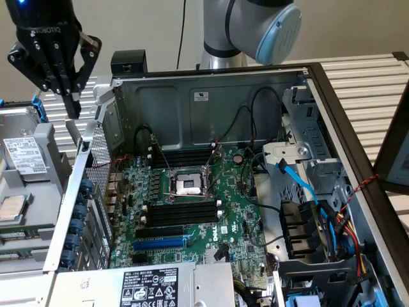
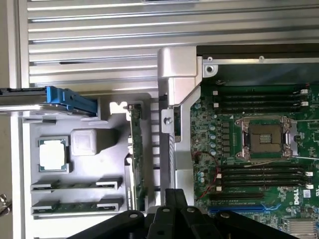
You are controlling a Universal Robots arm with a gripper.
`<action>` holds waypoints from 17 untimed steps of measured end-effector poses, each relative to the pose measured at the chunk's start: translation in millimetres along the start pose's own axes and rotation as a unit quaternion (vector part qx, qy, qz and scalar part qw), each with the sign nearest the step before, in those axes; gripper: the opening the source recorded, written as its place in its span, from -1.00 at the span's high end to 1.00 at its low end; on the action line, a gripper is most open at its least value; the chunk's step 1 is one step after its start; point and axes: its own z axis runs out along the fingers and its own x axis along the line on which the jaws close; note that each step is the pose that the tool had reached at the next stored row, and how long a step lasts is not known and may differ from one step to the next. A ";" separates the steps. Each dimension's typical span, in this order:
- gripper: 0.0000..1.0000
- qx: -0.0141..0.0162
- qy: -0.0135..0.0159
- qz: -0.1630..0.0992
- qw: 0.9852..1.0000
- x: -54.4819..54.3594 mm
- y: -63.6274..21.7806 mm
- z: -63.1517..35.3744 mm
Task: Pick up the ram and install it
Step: 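Reach for the ram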
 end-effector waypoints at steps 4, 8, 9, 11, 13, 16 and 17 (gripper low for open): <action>0.80 0.000 0.000 0.000 1.000 18.1 -0.9 0.2; 0.80 0.000 0.000 0.000 1.000 36.1 -1.5 0.6; 0.80 0.000 0.000 0.000 1.000 40.7 -1.6 0.8; 0.80 0.000 0.000 0.000 1.000 50.1 -2.0 1.1; 0.80 0.000 0.000 0.000 1.000 59.1 -2.6 1.1; 0.80 0.000 0.000 0.000 1.000 72.6 -3.6 1.2; 0.80 0.000 0.000 0.000 1.000 76.9 -3.9 1.2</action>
